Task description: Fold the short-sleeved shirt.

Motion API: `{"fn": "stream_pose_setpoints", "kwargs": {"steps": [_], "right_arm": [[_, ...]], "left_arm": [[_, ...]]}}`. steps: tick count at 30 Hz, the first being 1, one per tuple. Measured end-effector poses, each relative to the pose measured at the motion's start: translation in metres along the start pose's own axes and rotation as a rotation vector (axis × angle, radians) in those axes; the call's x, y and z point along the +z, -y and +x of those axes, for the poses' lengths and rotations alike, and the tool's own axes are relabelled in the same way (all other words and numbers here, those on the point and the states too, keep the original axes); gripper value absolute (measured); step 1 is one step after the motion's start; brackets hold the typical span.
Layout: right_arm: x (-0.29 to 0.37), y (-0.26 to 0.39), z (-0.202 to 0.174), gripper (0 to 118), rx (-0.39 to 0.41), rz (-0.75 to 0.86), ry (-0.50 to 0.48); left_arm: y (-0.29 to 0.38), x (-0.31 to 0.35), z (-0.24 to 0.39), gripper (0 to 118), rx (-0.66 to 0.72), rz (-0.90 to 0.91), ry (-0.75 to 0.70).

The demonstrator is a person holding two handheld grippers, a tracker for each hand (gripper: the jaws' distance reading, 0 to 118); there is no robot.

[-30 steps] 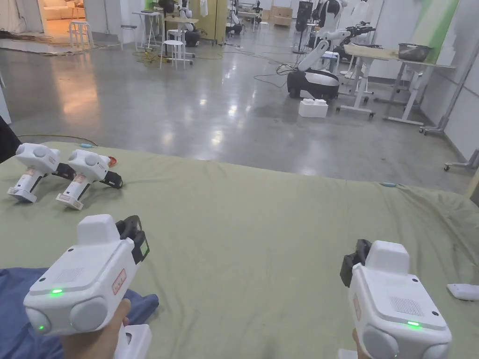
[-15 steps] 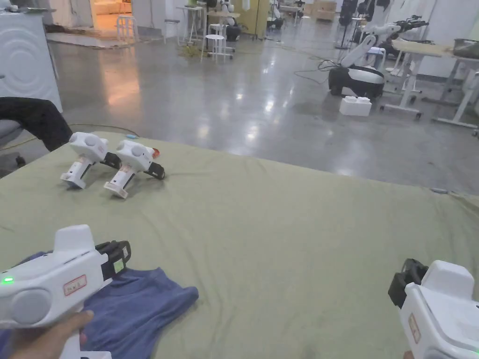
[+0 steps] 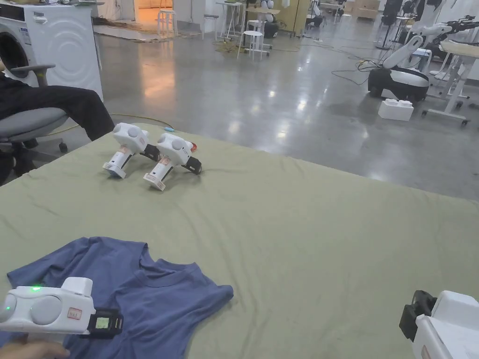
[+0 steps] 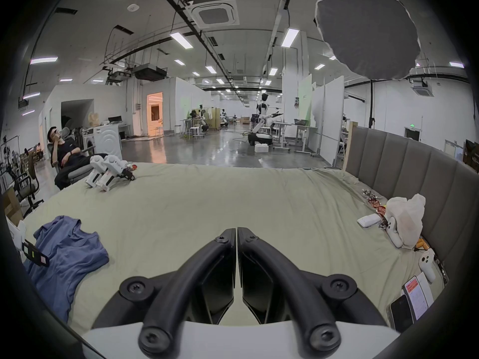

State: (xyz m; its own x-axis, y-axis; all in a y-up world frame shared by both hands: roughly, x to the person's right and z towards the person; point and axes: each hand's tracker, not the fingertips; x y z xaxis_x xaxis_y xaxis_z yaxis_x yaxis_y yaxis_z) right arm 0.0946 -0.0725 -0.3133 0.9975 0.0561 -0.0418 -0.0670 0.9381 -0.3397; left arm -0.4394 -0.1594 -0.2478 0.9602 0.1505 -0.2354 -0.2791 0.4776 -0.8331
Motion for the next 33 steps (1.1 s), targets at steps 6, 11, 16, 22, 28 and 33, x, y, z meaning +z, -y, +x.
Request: {"fn": "stream_pose_setpoints", "kwargs": {"steps": [6, 11, 16, 22, 28, 33], "right_arm": [[-0.002, 0.007, -0.013, 1, 0.034, -0.019, -0.017], [-0.004, 0.015, -0.023, 1, 0.041, -0.037, -0.028], [-0.005, 0.022, -0.031, 1, 0.04, -0.052, -0.042], [-0.004, 0.025, -0.034, 1, 0.035, -0.057, -0.051], [-0.001, 0.022, -0.029, 1, 0.016, -0.042, -0.053], [0.003, 0.016, -0.023, 1, -0.005, -0.009, -0.055]], "left_arm": [[0.019, -0.02, 0.03, 93, -0.159, -0.026, -0.084], [0.02, -0.022, 0.042, 68, -0.194, 0.021, -0.113], [0.027, -0.006, 0.04, 4, -0.18, 0.068, -0.116], [0.03, 0.006, 0.037, 1, -0.223, 0.129, -0.136], [0.016, 0.046, 0.03, 0, -0.171, 0.298, -0.085], [0.0, 0.083, 0.036, 0, -0.145, 0.443, -0.067]]}}
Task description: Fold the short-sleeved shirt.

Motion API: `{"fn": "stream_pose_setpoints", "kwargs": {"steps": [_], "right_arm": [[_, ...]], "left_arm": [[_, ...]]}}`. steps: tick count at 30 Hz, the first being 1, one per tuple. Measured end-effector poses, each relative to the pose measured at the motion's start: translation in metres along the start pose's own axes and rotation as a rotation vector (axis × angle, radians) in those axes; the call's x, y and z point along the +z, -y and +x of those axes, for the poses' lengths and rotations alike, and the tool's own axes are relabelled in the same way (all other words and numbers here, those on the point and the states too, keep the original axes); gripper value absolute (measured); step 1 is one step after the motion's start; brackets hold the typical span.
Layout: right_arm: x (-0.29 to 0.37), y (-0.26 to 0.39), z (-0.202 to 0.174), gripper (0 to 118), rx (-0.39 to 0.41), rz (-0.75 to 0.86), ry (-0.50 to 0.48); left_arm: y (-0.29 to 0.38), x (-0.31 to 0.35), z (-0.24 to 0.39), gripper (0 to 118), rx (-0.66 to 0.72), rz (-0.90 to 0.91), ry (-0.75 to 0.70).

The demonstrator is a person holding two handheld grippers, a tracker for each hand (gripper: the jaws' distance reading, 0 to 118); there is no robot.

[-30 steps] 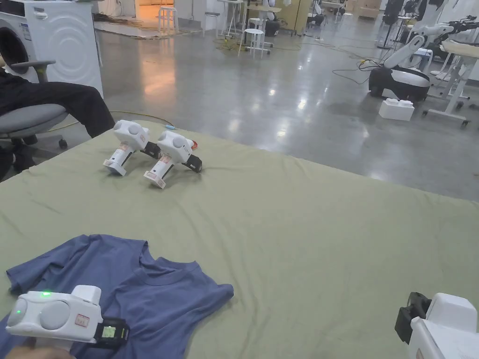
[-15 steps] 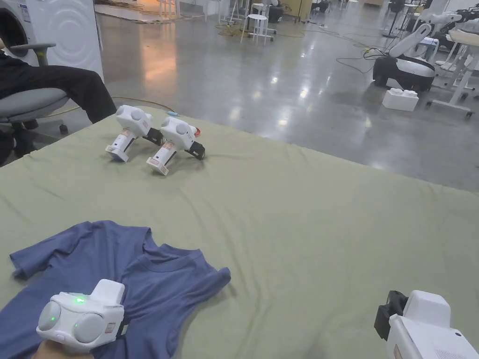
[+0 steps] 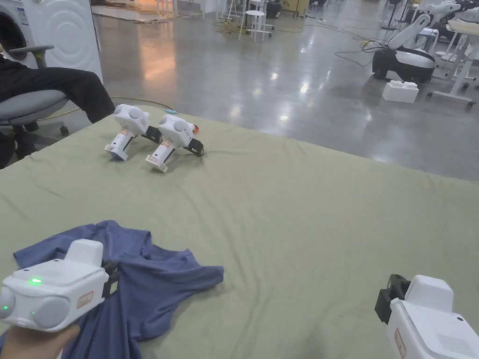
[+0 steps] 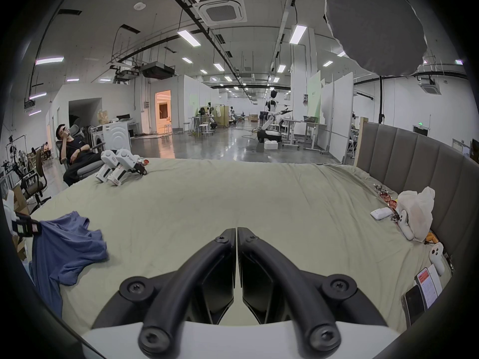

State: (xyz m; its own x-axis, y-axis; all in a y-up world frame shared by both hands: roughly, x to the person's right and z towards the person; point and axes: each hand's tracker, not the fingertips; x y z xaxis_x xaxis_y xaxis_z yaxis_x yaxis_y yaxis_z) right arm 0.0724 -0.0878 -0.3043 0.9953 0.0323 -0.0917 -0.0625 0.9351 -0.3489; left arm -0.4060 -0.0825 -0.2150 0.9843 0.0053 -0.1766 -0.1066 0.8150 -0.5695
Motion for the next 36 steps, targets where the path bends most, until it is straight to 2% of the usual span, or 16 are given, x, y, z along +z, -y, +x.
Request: {"fn": "stream_pose_setpoints", "kwargs": {"steps": [2, 6, 14, 20, 27, 32, 36], "right_arm": [[0.003, -0.004, 0.004, 1, -0.015, 0.02, -0.001], [0.01, -0.014, 0.015, 1, -0.038, 0.055, -0.001], [0.037, -0.035, 0.051, 1, -0.075, 0.139, 0.032], [0.059, -0.042, 0.086, 1, -0.098, 0.185, 0.081], [0.083, -0.04, 0.134, 1, -0.124, 0.212, 0.172], [0.095, -0.029, 0.162, 1, -0.143, 0.198, 0.232], [0.101, -0.018, 0.18, 1, -0.15, 0.165, 0.261]], "left_arm": [[-0.019, 0.014, 0.002, 0, 0.016, 0.065, 0.013], [-0.059, 0.028, 0.017, 0, -0.051, 0.182, 0.049], [-0.131, 0.07, 0.116, 0, -0.168, 0.356, 0.243], [-0.15, 0.079, 0.21, 0, -0.221, 0.411, 0.428], [-0.124, 0.066, 0.341, 0, -0.318, 0.331, 0.67], [-0.061, 0.031, 0.416, 0, -0.383, 0.135, 0.803], [0.002, 0.006, 0.444, 3, -0.411, -0.027, 0.833]]}}
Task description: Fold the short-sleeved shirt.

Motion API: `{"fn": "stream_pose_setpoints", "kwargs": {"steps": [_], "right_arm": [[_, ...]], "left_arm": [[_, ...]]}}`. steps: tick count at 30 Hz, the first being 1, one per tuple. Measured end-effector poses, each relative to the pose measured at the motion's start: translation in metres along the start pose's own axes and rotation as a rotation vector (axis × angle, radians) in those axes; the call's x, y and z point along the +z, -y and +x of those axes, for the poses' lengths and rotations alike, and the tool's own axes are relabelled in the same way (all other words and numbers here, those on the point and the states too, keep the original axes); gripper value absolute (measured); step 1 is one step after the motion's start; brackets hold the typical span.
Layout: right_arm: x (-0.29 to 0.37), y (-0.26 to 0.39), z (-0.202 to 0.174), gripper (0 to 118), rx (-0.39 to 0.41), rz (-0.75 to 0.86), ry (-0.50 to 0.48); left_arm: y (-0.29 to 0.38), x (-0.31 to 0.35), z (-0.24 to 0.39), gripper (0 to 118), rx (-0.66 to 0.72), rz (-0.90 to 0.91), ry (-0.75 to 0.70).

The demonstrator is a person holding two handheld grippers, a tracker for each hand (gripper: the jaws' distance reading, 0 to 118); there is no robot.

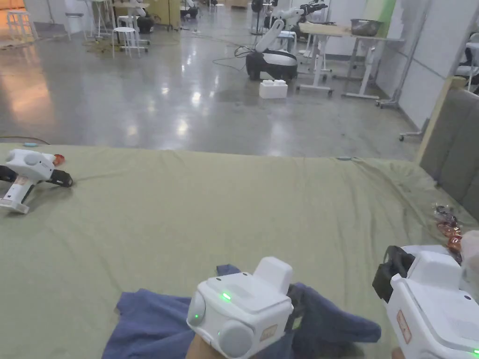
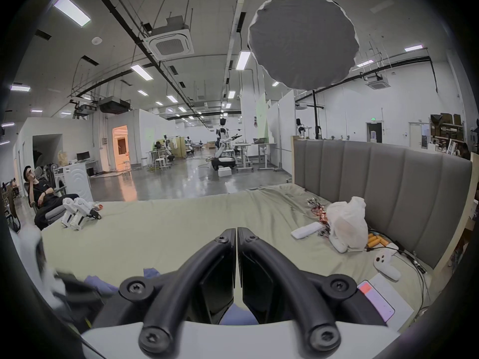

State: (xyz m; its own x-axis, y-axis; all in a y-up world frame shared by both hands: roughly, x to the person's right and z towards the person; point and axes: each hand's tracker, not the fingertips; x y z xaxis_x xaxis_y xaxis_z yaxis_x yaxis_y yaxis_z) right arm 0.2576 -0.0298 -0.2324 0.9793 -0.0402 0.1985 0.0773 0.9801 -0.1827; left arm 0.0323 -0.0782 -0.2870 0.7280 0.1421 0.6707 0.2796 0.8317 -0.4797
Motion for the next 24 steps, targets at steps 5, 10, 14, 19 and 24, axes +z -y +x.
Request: {"fn": "stream_pose_setpoints", "kwargs": {"steps": [5, 10, 14, 19, 24], "right_arm": [[-0.001, 0.009, 0.009, 1, 0.018, -0.051, 0.006], [-0.005, 0.013, -0.003, 1, 0.045, -0.07, -0.02], [-0.006, 0.011, -0.025, 1, 0.067, -0.055, -0.053], [-0.005, 0.008, -0.056, 1, 0.085, -0.019, -0.096], [-0.004, 0.006, -0.082, 1, 0.059, 0.02, -0.122]], "left_arm": [[0.041, -0.012, 0.0, 39, 0.075, -0.059, 0.018], [0.04, 0.024, -0.028, 83, 0.136, 0.064, -0.09], [0.028, 0.064, -0.062, 82, 0.183, 0.18, -0.225], [0.018, 0.119, -0.083, 42, 0.179, 0.297, -0.471], [0.025, 0.16, -0.101, 1, 0.202, 0.382, -0.653]]}}
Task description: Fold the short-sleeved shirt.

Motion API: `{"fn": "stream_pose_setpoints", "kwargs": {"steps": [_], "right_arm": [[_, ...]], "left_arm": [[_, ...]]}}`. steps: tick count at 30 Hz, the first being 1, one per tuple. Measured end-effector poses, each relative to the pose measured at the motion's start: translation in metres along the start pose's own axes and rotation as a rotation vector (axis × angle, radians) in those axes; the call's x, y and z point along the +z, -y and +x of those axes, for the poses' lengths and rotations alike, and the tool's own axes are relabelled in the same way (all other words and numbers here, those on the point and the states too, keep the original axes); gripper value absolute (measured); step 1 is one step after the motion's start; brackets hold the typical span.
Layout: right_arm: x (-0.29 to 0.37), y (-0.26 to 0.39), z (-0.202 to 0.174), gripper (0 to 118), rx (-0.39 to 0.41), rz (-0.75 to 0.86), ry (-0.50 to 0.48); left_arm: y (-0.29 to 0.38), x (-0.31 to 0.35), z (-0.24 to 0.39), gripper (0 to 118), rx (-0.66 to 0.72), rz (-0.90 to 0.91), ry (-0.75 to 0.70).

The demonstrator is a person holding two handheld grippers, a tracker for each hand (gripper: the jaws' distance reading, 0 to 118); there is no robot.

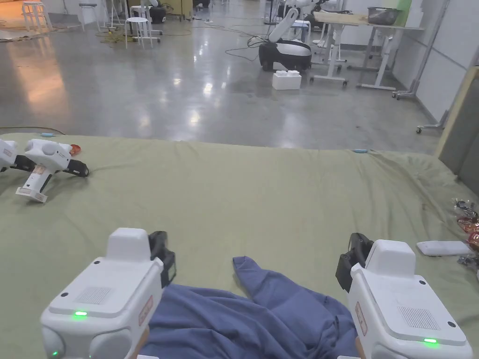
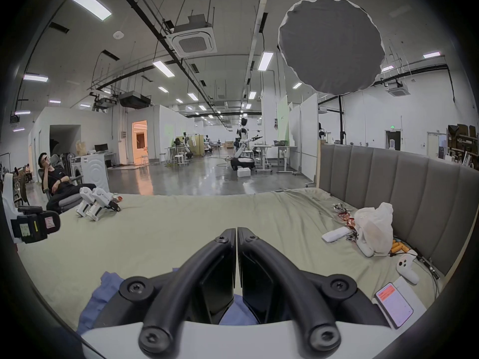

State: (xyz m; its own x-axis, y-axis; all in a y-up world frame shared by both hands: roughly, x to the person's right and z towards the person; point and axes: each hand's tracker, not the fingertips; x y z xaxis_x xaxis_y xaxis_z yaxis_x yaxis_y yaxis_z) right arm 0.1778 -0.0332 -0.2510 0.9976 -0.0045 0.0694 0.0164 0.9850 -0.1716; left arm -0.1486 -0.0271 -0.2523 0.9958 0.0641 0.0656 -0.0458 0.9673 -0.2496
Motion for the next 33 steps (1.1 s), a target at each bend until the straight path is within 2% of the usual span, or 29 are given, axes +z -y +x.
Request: {"fn": "stream_pose_setpoints", "kwargs": {"steps": [5, 8, 13, 19, 20, 21, 22, 24, 25, 26, 28, 33], "right_arm": [[-0.002, 0.0, -0.017, 1, 0.005, 0.027, -0.013], [-0.007, 0.003, -0.021, 1, 0.014, 0.01, -0.036], [-0.013, 0.008, -0.024, 1, 0.03, -0.033, -0.056], [-0.023, 0.017, -0.02, 1, 0.064, -0.082, -0.062], [-0.025, 0.019, -0.018, 1, 0.068, -0.092, -0.062], [-0.027, 0.022, -0.016, 1, 0.073, -0.103, -0.059], [-0.028, 0.024, -0.014, 1, 0.077, -0.114, -0.055], [-0.031, 0.028, -0.009, 1, 0.078, -0.136, -0.047], [-0.033, 0.031, -0.007, 1, 0.076, -0.145, -0.043], [-0.034, 0.033, -0.003, 1, 0.075, -0.156, -0.038], [-0.036, 0.037, 0.003, 1, 0.075, -0.177, -0.026], [-0.044, 0.046, 0.02, 1, 0.081, -0.231, 0.001]], "left_arm": [[0.003, 0.009, -0.028, 0, 0.004, -0.03, -0.057], [0.017, -0.005, -0.052, 0, 0.067, -0.135, -0.083], [0.045, -0.052, -0.089, 0, 0.171, -0.36, -0.041], [0.067, -0.107, -0.103, 0, 0.212, -0.551, -0.004], [0.07, -0.117, -0.105, 3, 0.221, -0.577, 0.014], [0.073, -0.127, -0.106, 14, 0.226, -0.61, 0.029], [0.076, -0.135, -0.106, 28, 0.224, -0.632, 0.016], [0.08, -0.149, -0.104, 68, 0.249, -0.657, 0.012], [0.083, -0.157, -0.104, 78, 0.257, -0.673, 0.005], [0.086, -0.165, -0.104, 83, 0.259, -0.688, -0.002], [0.095, -0.184, -0.107, 84, 0.247, -0.713, -0.022], [0.113, -0.212, -0.096, 83, 0.079, -0.773, -0.062]]}}
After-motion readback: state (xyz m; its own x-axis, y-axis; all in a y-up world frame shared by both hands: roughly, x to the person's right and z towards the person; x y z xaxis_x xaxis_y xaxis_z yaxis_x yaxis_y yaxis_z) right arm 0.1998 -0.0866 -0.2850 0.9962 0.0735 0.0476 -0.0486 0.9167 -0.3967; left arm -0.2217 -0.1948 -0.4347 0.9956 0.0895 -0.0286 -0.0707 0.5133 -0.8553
